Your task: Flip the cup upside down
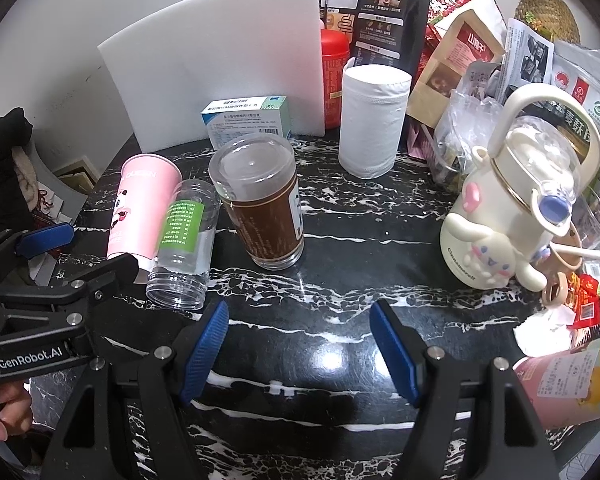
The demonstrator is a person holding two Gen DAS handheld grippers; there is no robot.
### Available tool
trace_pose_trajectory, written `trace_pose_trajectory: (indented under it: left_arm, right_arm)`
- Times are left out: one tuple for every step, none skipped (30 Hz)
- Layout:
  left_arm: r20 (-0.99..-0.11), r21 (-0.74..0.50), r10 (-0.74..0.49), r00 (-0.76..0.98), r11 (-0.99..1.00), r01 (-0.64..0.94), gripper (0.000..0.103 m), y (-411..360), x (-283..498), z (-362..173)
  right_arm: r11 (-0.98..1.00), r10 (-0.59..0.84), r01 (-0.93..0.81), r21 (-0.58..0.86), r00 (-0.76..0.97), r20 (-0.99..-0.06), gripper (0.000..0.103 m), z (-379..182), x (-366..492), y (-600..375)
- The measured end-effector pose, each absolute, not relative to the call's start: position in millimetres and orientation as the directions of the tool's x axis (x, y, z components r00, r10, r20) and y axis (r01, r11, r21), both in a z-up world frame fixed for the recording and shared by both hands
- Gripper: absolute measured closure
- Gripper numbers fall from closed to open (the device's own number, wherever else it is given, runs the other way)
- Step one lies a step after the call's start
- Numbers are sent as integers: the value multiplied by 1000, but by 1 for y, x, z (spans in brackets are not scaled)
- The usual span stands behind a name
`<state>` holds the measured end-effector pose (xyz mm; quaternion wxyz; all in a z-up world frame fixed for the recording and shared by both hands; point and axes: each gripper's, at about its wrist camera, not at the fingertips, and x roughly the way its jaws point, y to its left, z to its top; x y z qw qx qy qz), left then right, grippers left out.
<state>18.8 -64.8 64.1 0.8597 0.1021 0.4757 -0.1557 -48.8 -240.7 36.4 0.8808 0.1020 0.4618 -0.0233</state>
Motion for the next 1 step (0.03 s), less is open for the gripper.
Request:
trace_pose_trajectory:
  left_arm:
    - [-849,30,-168,501,931,364,11,-65,19,64]
  right_arm:
    - [978,52,137,158,573,-818,29,37,-49,-241]
